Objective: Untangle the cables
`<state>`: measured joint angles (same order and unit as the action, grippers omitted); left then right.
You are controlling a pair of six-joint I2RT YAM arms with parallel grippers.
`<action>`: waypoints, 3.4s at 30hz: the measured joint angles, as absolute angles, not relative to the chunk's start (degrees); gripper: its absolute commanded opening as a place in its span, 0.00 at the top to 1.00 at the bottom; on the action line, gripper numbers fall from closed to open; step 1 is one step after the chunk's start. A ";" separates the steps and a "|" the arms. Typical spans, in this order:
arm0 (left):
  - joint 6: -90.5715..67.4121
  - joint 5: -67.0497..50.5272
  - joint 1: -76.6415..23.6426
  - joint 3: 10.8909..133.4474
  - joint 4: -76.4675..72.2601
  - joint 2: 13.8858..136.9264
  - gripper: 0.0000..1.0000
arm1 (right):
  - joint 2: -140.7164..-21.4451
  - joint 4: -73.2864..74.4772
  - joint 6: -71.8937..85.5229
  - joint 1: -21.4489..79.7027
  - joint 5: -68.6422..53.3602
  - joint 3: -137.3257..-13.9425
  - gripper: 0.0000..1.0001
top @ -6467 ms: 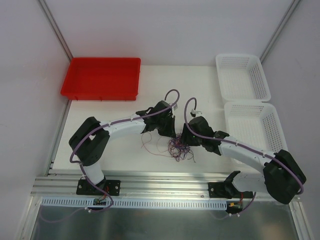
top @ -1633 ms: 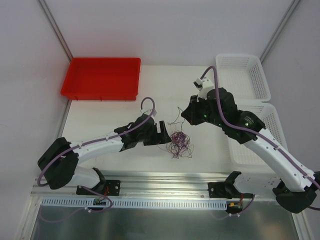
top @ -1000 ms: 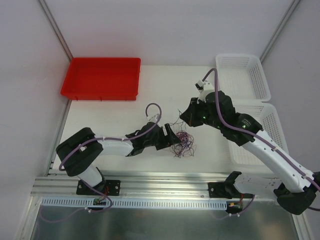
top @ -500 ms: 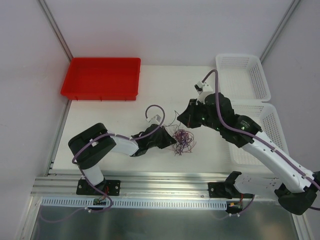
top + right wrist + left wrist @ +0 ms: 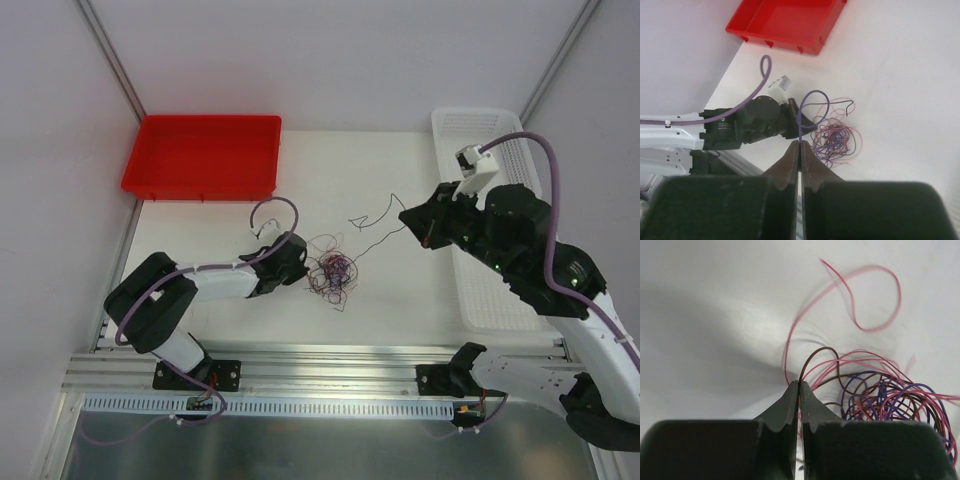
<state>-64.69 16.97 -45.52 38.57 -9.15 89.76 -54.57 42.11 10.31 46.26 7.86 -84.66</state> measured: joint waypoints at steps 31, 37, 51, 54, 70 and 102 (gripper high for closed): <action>-41.36 10.55 -14.90 36.01 17.41 55.31 0.49 | -51.96 48.64 1.76 40.66 16.21 -87.33 0.99; -32.93 6.61 -14.90 43.77 24.75 46.44 0.03 | -55.35 47.99 1.37 37.89 15.14 -87.05 0.99; -17.26 12.05 -14.90 42.70 29.23 28.71 0.01 | -55.96 48.66 -3.53 21.52 27.70 -90.41 0.99; -16.80 12.45 -14.90 38.57 29.87 27.73 0.01 | -54.26 47.72 -3.22 16.14 29.32 -89.47 0.99; -16.40 12.53 -14.90 37.56 28.42 28.80 0.01 | -57.67 40.66 7.62 -3.84 22.68 -64.31 0.16; -32.45 3.07 -14.92 46.54 23.49 73.19 0.18 | -75.57 15.20 9.50 49.67 -2.79 -56.66 0.17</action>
